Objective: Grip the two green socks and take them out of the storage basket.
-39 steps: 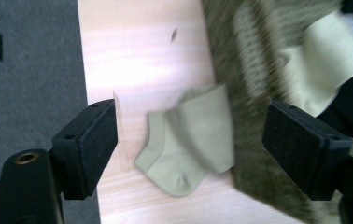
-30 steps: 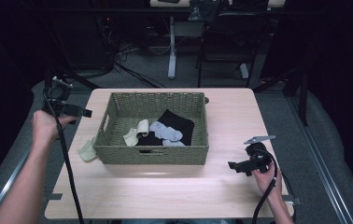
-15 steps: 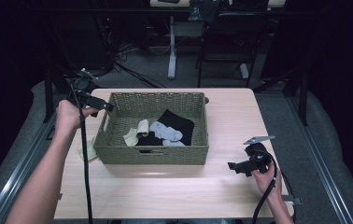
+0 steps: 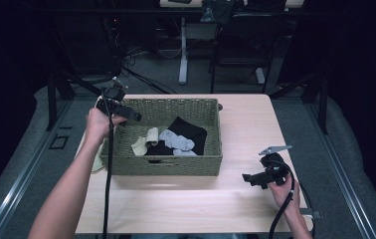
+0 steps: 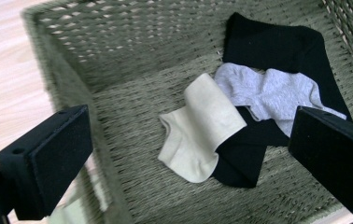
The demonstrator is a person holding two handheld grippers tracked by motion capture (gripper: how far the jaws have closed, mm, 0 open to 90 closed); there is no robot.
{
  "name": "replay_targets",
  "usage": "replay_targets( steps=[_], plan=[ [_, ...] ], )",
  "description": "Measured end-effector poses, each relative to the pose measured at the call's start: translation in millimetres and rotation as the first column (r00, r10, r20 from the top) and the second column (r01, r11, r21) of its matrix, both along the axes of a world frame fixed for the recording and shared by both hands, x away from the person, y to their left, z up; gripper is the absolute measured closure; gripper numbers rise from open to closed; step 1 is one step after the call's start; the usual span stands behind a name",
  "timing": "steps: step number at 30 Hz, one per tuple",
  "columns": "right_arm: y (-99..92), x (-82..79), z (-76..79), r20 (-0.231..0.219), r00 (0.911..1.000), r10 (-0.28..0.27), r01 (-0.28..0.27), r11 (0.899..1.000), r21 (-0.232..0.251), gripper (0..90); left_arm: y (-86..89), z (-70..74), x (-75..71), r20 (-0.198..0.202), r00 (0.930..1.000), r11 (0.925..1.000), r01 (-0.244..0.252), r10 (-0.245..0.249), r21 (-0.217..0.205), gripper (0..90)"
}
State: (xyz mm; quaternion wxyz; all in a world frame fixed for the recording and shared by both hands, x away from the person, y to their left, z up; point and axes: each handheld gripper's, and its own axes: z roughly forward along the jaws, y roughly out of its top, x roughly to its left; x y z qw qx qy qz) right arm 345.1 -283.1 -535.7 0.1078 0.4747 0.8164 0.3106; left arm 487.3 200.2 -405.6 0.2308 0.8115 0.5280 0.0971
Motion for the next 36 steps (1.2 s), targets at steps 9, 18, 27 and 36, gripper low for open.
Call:
replay_targets(
  steps=[9,18,27,36],
  plan=[
    [-0.4,-0.4,-0.1,-0.007,1.0,0.002,-0.002,1.0,0.003,0.0,-11.9,-20.8,7.4,-0.028,0.9996,0.9999,-0.004,0.004,-0.014,0.1],
    [3.6,1.9,-1.1,-0.005,0.9999,0.011,-0.012,1.0,-0.005,0.0,-24.2,-51.5,13.6,-0.096,0.9951,0.9997,0.018,-0.02,-0.015,6.2],
    [1.7,1.3,-1.0,-0.004,1.0,0.004,-0.005,1.0,-0.004,0.0,-32.7,-71.6,18.3,-0.134,0.9908,0.9997,0.022,-0.021,0.006,14.6],
    [1.6,0.8,-0.2,-0.008,0.9999,0.012,-0.012,1.0,-0.004,0.0,-39.8,-92.6,21.2,-0.207,0.9772,0.9978,0.056,-0.047,0.035,32.3]
  ],
)
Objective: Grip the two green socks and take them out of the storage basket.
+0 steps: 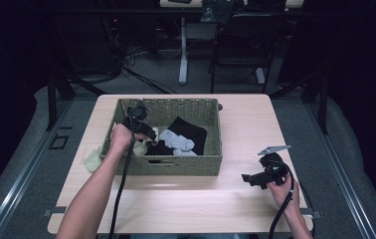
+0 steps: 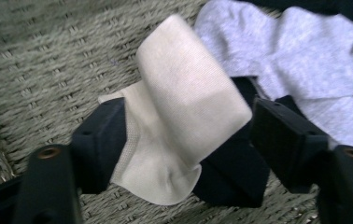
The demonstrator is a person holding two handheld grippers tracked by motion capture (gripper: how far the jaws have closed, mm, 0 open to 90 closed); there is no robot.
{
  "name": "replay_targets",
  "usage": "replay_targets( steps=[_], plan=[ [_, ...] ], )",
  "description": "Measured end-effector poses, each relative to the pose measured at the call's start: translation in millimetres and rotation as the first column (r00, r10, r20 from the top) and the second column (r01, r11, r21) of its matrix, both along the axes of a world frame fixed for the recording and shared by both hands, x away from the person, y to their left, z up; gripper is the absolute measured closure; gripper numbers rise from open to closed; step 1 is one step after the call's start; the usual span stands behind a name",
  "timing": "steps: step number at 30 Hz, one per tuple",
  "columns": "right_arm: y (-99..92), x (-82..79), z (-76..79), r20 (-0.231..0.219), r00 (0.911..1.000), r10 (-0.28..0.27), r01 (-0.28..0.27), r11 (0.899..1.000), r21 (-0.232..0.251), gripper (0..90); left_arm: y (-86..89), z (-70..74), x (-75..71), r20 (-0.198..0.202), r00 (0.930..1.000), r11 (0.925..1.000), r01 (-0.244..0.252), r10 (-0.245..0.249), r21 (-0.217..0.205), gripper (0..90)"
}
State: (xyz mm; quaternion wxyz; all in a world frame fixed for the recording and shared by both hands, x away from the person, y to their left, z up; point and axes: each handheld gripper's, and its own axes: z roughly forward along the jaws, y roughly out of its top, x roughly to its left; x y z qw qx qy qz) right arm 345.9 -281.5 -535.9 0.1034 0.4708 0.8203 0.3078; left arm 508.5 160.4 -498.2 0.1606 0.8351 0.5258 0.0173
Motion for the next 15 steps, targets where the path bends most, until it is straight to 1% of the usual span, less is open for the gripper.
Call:
replay_targets(
  steps=[1,2,3,4,6,8,9,10,12,13,15],
  plan=[
    [-0.2,0.0,0.1,-0.001,1.0,0.0,0.0,1.0,-0.002,0.0,-0.3,-1.6,0.5,-0.01,0.9999,1.0,0.003,-0.003,0.005,39.0],
    [-0.7,0.2,0.0,0.002,1.0,0.003,-0.003,1.0,-0.002,0.0,-0.3,-1.6,0.5,-0.01,0.9999,1.0,0.003,-0.003,0.005,47.4],
    [-0.9,0.1,0.1,0.002,1.0,0.002,-0.002,1.0,-0.002,0.0,-1.1,-3.7,1.0,-0.028,0.9995,0.9998,0.013,-0.012,0.018,53.9],
    [-1.0,0.0,0.2,-0.001,1.0,0.001,-0.001,1.0,0.001,0.0,-1.6,-4.7,0.9,-0.034,0.9994,0.9998,0.012,-0.012,0.017,60.1],
    [-1.1,-0.4,0.2,-0.002,1.0,-0.007,0.007,1.0,0.002,0.0,-1.6,-4.9,0.4,-0.037,0.9992,0.9997,0.017,-0.016,0.019,73.3],
    [-1.5,-0.6,0.0,-0.002,1.0,-0.005,0.005,1.0,0.001,0.0,-1.9,-4.2,-0.9,-0.035,0.9992,0.9996,0.021,-0.02,0.021,83.4],
    [-1.5,-0.6,0.0,-0.002,1.0,-0.005,0.005,1.0,0.001,0.0,-1.9,-4.2,-0.9,-0.035,0.9992,0.9996,0.021,-0.02,0.021,86.0],
    [-2.0,-0.8,0.1,0.001,1.0,-0.005,0.005,1.0,0.007,0.0,-0.8,-1.5,-2.4,-0.029,0.9992,0.9994,0.03,-0.03,0.017,86.7],
    [-3.0,-0.9,0.6,-0.002,1.0,-0.003,0.003,1.0,0.005,0.0,0.7,3.4,-4.5,-0.016,0.999,0.9989,0.042,-0.042,0.021,87.4],
    [-3.0,-0.9,0.6,-0.002,1.0,-0.003,0.003,1.0,0.005,0.0,0.7,3.4,-4.5,-0.016,0.999,0.9989,0.042,-0.042,0.021,87.6],
    [-3.0,-1.3,0.7,-0.003,1.0,-0.008,0.008,1.0,0.003,0.0,2.4,9.8,-7.3,-0.002,0.9986,0.9983,0.053,-0.053,0.024,87.7]
  ],
)
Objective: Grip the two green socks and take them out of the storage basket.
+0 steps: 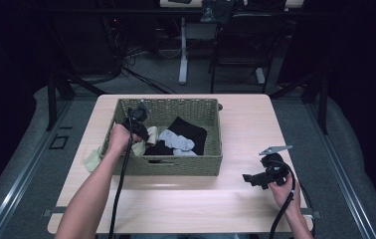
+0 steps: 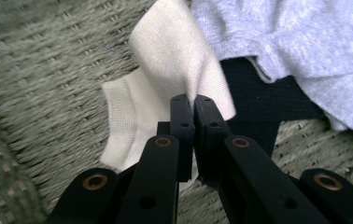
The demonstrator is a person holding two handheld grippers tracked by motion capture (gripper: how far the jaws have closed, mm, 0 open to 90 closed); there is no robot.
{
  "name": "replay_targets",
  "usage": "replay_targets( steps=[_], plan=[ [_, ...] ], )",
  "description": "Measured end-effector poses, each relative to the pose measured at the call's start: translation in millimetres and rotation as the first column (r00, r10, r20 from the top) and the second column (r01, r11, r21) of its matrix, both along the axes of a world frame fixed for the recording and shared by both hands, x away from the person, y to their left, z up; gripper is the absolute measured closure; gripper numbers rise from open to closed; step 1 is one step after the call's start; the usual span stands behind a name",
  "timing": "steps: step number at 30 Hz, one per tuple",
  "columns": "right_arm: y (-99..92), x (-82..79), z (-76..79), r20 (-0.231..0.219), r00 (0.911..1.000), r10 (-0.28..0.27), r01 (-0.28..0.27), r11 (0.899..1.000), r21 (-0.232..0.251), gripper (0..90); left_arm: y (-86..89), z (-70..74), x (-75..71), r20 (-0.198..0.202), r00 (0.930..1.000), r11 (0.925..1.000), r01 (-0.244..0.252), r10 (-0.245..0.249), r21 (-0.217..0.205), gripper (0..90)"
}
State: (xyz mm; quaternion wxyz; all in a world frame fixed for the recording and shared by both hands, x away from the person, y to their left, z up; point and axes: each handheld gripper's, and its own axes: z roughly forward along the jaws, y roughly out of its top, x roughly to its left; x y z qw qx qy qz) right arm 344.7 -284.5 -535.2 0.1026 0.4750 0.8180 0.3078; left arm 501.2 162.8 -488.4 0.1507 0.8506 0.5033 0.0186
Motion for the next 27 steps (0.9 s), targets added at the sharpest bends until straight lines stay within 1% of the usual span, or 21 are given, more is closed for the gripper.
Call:
replay_targets(
  steps=[1,2,3,4,5,6,7,9,10,11,12,13,14,17,18,19,21,23,24,25,27],
  plan=[
    [0.2,-0.1,-0.2,0.0,1.0,0.001,-0.001,1.0,0.002,0.0,2.4,7.6,-2.8,0.016,0.9998,1.0,0.009,-0.009,-0.004,87.7],
    [0.2,-0.1,-0.2,0.0,1.0,0.001,-0.001,1.0,0.002,0.0,2.4,7.6,-2.8,0.016,0.9998,1.0,0.009,-0.009,-0.004,87.8],
    [0.3,-0.1,-0.4,0.003,1.0,0.002,-0.002,1.0,0.001,0.0,4.7,16.1,-5.7,0.036,0.9992,0.9999,0.016,-0.016,-0.007,87.8],
    [0.4,-0.4,-0.5,0.004,1.0,0.001,-0.001,1.0,0.001,0.0,5.8,20.4,-7.2,0.044,0.9989,0.9998,0.018,-0.018,-0.01,87.8],
    [0.4,-0.7,-0.4,0.004,1.0,0.0,0.0,1.0,0.0,0.0,5.8,20.4,-7.2,0.044,0.9989,0.9998,0.018,-0.018,-0.01,87.8],
    [0.2,-1.0,-0.3,0.004,1.0,0.0,0.0,1.0,0.0,0.0,7.7,29.4,-10.0,0.064,0.9976,0.9996,0.027,-0.026,-0.012,87.7],
    [-0.3,-1.0,-0.3,0.008,1.0,0.002,-0.002,1.0,-0.001,0.0,8.2,34.0,-11.6,0.075,0.9969,0.9995,0.028,-0.027,-0.016,87.8],
    [-0.5,-1.2,-0.2,0.007,1.0,-0.002,0.002,1.0,-0.002,0.0,9.3,43.5,-14.3,0.09,0.9949,0.9987,0.046,-0.044,-0.021,87.8],
    [-0.5,-1.2,-0.2,0.007,1.0,-0.002,0.002,1.0,-0.002,0.0,9.3,43.5,-14.3,0.09,0.9949,0.9987,0.046,-0.044,-0.021,87.8],
    [-0.4,-1.2,-0.2,0.005,1.0,-0.001,0.001,1.0,-0.003,0.0,9.8,53.4,-16.9,0.114,0.9917,0.9978,0.062,-0.059,-0.022,87.8],
    [-0.4,-1.2,-0.2,0.005,1.0,-0.001,0.001,1.0,-0.003,0.0,9.8,53.4,-16.9,0.114,0.9917,0.9978,0.062,-0.059,-0.022,87.8],
    [0.4,-1.3,-0.3,0.004,1.0,-0.007,0.007,1.0,-0.01,0.0,10.2,62.9,-18.7,0.128,0.9896,0.9974,0.069,-0.066,-0.022,87.8],
    [0.8,-1.3,-0.5,0.004,1.0,-0.008,0.008,1.0,-0.009,0.0,10.5,67.2,-19.3,0.137,0.9879,0.9969,0.076,-0.072,-0.02,87.8],
    [0.8,-1.3,-0.3,0.004,1.0,-0.005,0.005,1.0,-0.009,0.0,10.8,78.6,-20.9,0.154,0.9847,0.9961,0.087,-0.083,-0.017,87.8],
    [0.6,-1.4,-0.2,0.004,1.0,-0.004,0.004,1.0,-0.006,0.0,10.8,78.6,-20.9,0.154,0.9847,0.9961,0.087,-0.083,-0.017,87.8],
    [0.3,-1.4,-0.2,0.005,1.0,-0.002,0.002,1.0,-0.003,0.0,11.4,85.1,-21.4,0.16,0.9833,0.9958,0.09,-0.087,-0.015,87.8],
    [0.3,-1.5,-0.1,0.001,1.0,-0.003,0.003,1.0,-0.005,0.0,12.3,91.4,-21.5,0.163,0.9825,0.9953,0.095,-0.09,-0.02,87.8],
    [0.1,-1.4,-0.1,0.004,1.0,-0.003,0.003,1.0,-0.005,0.0,12.9,97.7,-21.8,0.172,0.9809,0.9953,0.095,-0.091,-0.016,87.8],
    [-0.3,-1.2,0.0,0.004,1.0,0.0,0.0,1.0,-0.005,0.0,12.9,97.7,-21.8,0.172,0.9809,0.9953,0.095,-0.091,-0.016,87.8],
    [-0.5,-1.3,0.1,0.004,1.0,-0.001,0.001,1.0,-0.006,0.0,13.9,104.9,-22.2,0.181,0.9793,0.9952,0.096,-0.091,-0.02,87.8],
    [-0.7,-1.4,0.3,0.001,1.0,-0.003,0.003,1.0,-0.005,0.0,15.8,113.6,-22.7,0.194,0.9773,0.9953,0.093,-0.086,-0.026,87.8]
  ],
)
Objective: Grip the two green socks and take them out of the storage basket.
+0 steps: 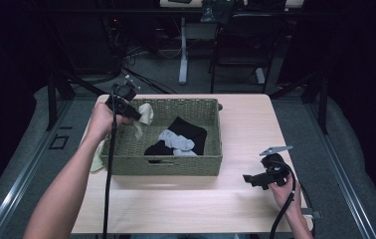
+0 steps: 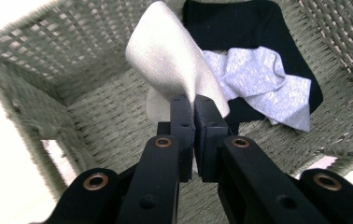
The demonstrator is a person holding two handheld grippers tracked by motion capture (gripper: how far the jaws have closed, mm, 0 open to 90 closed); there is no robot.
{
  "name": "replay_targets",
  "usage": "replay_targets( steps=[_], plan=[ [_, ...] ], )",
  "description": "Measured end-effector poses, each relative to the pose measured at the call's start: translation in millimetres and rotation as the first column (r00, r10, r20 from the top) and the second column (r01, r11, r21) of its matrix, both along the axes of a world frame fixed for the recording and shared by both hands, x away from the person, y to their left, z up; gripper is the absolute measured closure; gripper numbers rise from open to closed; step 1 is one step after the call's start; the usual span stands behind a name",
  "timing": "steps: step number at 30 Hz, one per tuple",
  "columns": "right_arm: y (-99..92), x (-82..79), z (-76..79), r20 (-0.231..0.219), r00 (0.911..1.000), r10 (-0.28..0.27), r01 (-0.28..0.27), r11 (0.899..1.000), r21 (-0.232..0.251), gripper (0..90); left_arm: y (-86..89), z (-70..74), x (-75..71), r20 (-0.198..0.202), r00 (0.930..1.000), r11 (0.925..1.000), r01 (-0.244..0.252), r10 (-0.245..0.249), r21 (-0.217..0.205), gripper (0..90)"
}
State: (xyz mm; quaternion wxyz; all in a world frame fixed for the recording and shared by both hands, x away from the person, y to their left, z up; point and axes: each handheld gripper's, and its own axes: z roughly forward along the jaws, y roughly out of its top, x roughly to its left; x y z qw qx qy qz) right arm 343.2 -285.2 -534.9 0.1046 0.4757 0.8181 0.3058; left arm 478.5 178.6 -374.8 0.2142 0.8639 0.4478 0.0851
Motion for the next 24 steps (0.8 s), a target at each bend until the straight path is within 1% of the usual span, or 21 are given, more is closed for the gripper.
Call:
replay_targets(
  steps=[2,7,10,11,12,13,15,16,17,18,19,20,22,23,24],
  plan=[
    [-0.8,-0.1,0.3,0.001,1.0,-0.002,0.002,1.0,0.001,0.0,3.3,9.3,0.0,0.013,0.9999,0.9999,0.001,-0.001,-0.011,87.8],
    [-1.1,-0.3,0.7,-0.003,1.0,-0.004,0.004,1.0,0.001,0.0,10.0,29.5,-1.6,0.03,0.9996,0.9999,-0.001,0.001,-0.015,87.7],
    [-0.8,0.0,0.0,0.007,1.0,-0.001,0.001,1.0,-0.001,0.0,17.1,42.2,-3.7,0.048,0.9988,0.9997,-0.008,0.009,-0.023,87.8],
    [-0.8,0.0,0.0,0.007,1.0,-0.001,0.001,1.0,-0.001,0.0,17.1,42.2,-3.7,0.048,0.9988,0.9997,-0.008,0.009,-0.023,87.7],
    [-1.2,0.1,0.0,0.006,1.0,0.0,0.0,1.0,0.0,0.0,19.5,45.9,-4.6,0.054,0.9985,0.9998,-0.01,0.011,-0.019,87.8],
    [-1.4,-0.1,0.3,0.003,1.0,-0.002,0.002,1.0,0.0,0.0,24.6,52.4,-7.2,0.064,0.9977,0.9997,-0.022,0.023,-0.014,87.8],
    [-1.6,-0.3,0.6,0.002,1.0,-0.006,0.006,1.0,0.002,0.0,31.2,59.2,-10.7,0.071,0.997,0.9996,-0.029,0.029,-0.003,87.8],
    [-1.7,-0.3,0.6,0.002,1.0,-0.005,0.005,1.0,0.001,0.0,35.1,62.3,-12.5,0.078,0.9964,0.9994,-0.035,0.035,-0.002,87.8],
    [-1.7,-0.3,0.6,0.002,1.0,-0.005,0.005,1.0,0.001,0.0,35.1,62.3,-12.5,0.078,0.9964,0.9994,-0.035,0.035,-0.002,87.8],
    [-1.5,-0.2,0.6,-0.001,1.0,-0.005,0.005,1.0,-0.001,0.0,43.6,67.9,-16.2,0.09,0.9948,0.9989,-0.048,0.048,-0.003,87.8],
    [-1.5,-0.2,0.6,-0.001,1.0,-0.005,0.005,1.0,-0.001,0.0,43.6,67.9,-16.2,0.09,0.9948,0.9989,-0.048,0.048,-0.003,87.7],
    [-0.7,-0.1,0.4,-0.002,1.0,-0.004,0.004,1.0,0.0,0.0,52.3,72.2,-19.9,0.099,0.9935,0.9984,-0.057,0.057,0.003,87.8],
    [-0.3,0.2,0.0,0.002,1.0,-0.001,0.001,1.0,0.003,0.0,61.5,74.7,-23.1,0.109,0.9915,0.9973,-0.073,0.072,0.006,87.7],
    [-0.3,0.2,0.0,0.002,1.0,-0.001,0.001,1.0,0.003,0.0,61.5,74.7,-23.1,0.109,0.9915,0.9973,-0.073,0.072,0.006,87.8],
    [0.0,0.3,0.0,-0.002,1.0,-0.003,0.003,1.0,0.001,0.0,71.5,76.4,-26.1,0.121,0.9885,0.9957,-0.092,0.09,0.01,87.8]
  ],
)
